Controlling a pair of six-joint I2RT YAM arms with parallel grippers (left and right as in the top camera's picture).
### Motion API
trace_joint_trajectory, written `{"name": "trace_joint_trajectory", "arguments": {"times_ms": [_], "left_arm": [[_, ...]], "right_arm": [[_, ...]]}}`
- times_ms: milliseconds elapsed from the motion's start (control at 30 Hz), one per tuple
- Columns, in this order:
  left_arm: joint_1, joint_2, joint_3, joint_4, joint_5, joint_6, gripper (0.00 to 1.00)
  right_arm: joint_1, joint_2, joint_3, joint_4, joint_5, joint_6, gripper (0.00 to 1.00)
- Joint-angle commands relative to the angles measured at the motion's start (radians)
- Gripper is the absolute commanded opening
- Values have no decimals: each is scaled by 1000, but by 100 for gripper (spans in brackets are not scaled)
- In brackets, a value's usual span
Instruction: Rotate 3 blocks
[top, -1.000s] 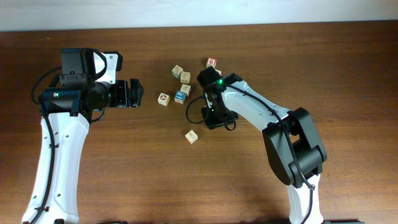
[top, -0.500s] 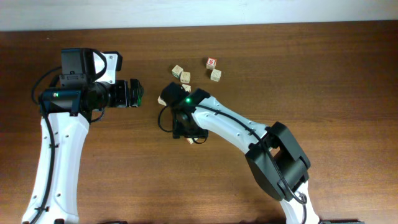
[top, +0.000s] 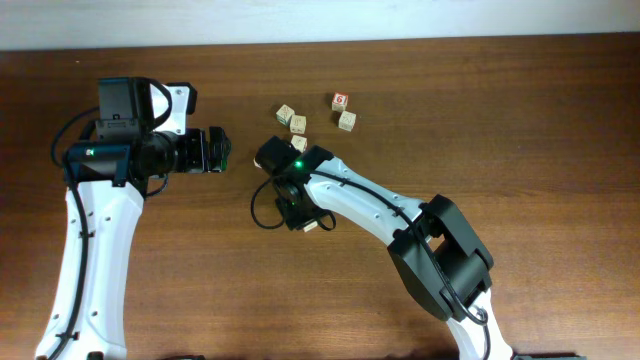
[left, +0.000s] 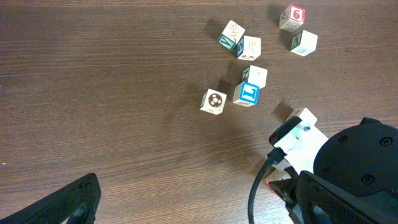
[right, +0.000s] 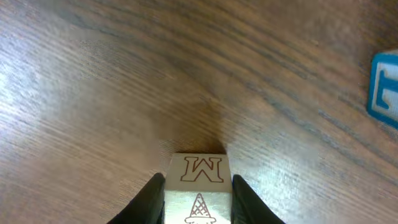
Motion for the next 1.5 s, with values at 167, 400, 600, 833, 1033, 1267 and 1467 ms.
{"name": "trace_joint_trajectory", "arguments": {"times_ms": [167, 400, 600, 833, 1033, 1267, 1467], "left_arm": [[-2, 3, 19, 2, -6, -6, 99], [-2, 3, 19, 2, -6, -6, 99], [-2, 3, 19, 2, -6, -6, 99], [-2, 3, 19, 2, -6, -6, 99], [-2, 3, 19, 2, -6, -6, 99], [-2, 3, 19, 2, -6, -6, 99], [-2, 3, 19, 2, -6, -6, 99]], "right_arm": [[-241, -8, 16, -113, 23, 262, 28], [-332, -6, 16, -83, 70, 159, 41], [-328, -12, 143, -79, -63, 86, 67], [-292, 28, 127, 9, -110, 468, 76], [-257, 36, 87, 26, -34, 499, 63], [-220, 98, 85, 43, 13, 499, 55], [-220, 97, 85, 64, 22, 50, 40]]}}
